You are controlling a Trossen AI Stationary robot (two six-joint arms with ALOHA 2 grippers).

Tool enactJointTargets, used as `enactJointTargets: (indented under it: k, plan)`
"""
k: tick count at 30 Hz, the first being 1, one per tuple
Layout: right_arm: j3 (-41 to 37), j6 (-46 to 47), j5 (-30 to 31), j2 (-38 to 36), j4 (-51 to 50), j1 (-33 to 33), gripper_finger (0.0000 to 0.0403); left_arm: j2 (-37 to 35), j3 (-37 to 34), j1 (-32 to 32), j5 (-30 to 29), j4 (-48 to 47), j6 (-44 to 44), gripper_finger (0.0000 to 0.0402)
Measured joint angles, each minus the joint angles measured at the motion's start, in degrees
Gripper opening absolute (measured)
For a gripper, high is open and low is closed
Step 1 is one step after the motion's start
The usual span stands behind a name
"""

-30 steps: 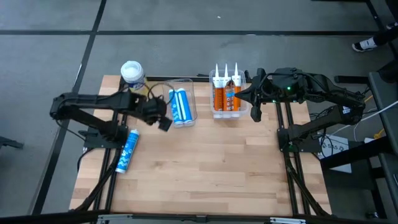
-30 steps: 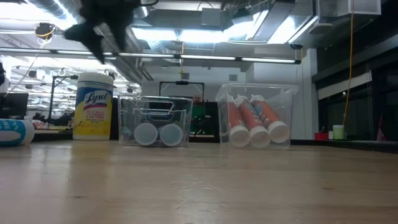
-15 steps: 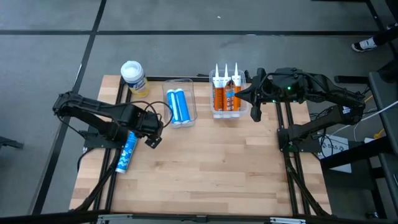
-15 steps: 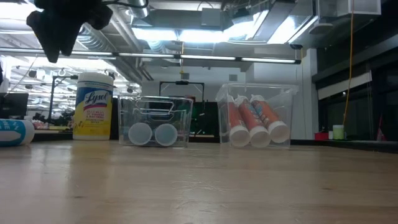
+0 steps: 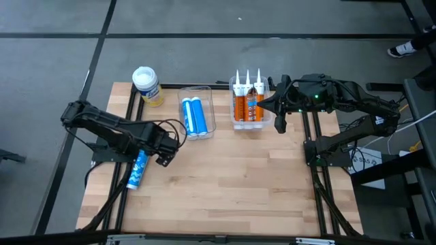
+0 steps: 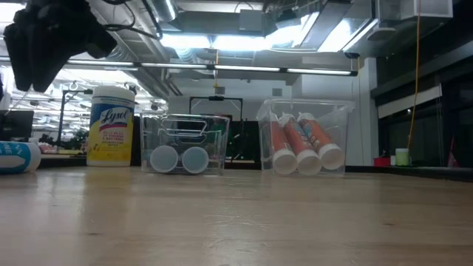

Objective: Pick & place silicon tubes, Sealant and Lysol wipes
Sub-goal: Put the blue sealant into the left transparent bin

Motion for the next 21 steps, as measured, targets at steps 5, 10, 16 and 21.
enactJointTargets:
  k: [5,10,16,21]
  plan:
    - [0.00,-0.04,-0.02,0.00,-0.02,0.00,0.0012,0.03,-1.59,-1.32,-0.59,-0.36,-1.04,0.0324]
    - [0.00,-0.04,-0.07,0.00,-0.07,0.00,0.0012,0.03,-4.98,-2.67,-0.10,0.74,-1.30,0.0322]
    - [0.00,-0.04,-0.11,0.00,-0.07,0.00,0.0012,0.03,-7.97,-4.25,0.75,1.49,-1.23,0.0322]
    - [0.00,-0.03,-0.15,0.00,-0.07,0.00,0.0012,-0.51,-11.51,-4.55,2.21,6.19,-2.93,0.0322]
